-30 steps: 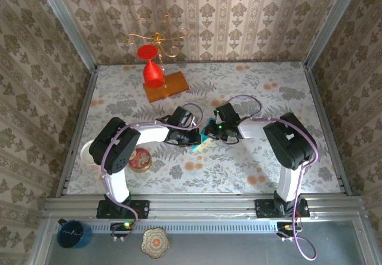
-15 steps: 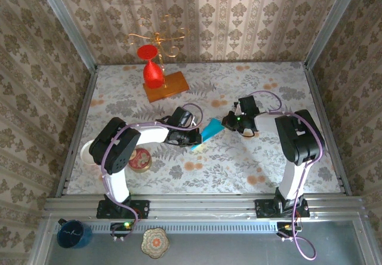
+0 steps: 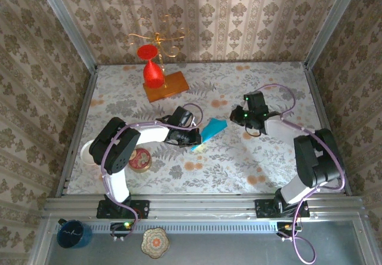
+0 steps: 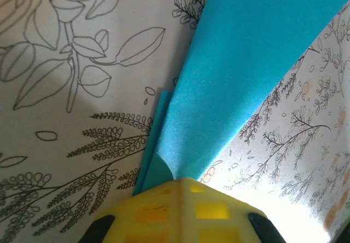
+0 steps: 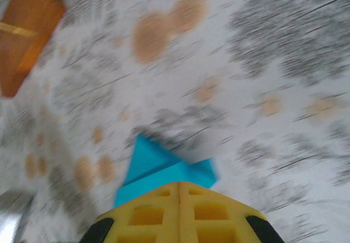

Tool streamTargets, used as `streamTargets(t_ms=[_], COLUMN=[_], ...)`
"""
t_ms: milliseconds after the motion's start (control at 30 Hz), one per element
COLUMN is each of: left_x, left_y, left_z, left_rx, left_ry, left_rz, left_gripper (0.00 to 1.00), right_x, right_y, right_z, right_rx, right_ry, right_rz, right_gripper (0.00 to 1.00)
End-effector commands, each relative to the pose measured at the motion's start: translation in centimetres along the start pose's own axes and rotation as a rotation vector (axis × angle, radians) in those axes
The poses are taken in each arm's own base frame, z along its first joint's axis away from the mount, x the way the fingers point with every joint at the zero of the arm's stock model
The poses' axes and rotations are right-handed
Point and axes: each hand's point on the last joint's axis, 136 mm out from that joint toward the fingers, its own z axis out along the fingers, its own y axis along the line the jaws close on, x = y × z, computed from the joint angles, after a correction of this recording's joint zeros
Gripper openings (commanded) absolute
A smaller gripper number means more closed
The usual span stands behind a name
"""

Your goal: Fold a paper plane with a square sheet of paper (pick it up from the middle)

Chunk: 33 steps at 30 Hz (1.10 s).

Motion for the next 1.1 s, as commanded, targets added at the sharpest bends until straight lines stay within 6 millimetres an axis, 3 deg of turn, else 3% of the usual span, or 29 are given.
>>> streamTargets(t_ms=[0, 133, 267, 600, 867, 1067], left_x=[4.1, 3.9, 3.9, 3.7, 2.5, 2.5], left_y=[4.0, 3.8, 3.5, 2.7, 0.8, 1.5], left_z=[0.6, 0.6, 0.5, 0.3, -0.6, -0.3], left_rx=[-0.157, -0.150, -0.142, -0.116, -0.066, -0.086], left_ry=[0.132, 0.128, 0.126, 0.127, 0.101, 0.110], left_rz=[-0.081, -0.079, -0.074, -0.047, 0.026, 0.013], left_gripper=[0.00, 0.00, 0.00, 0.00, 0.00, 0.00], right_x=[4.4, 7.5, 9.2, 10.5, 10.4, 8.9], right_y=[1.6, 4.3, 5.7, 4.3, 3.0, 6.4], right_z=[1.0, 3.1, 5.1, 7.6, 7.6, 5.3], right_rx=[-0.007, -0.088, -0.115, -0.083, -0.039, -0.168], right_ry=[0.093, 0.185, 0.258, 0.332, 0.356, 0.311], right_rz=[-0.019, -0.011, -0.037, -0.037, -0.045, -0.075], right_gripper=[0.03, 0.03, 0.02, 0.02, 0.02, 0.02])
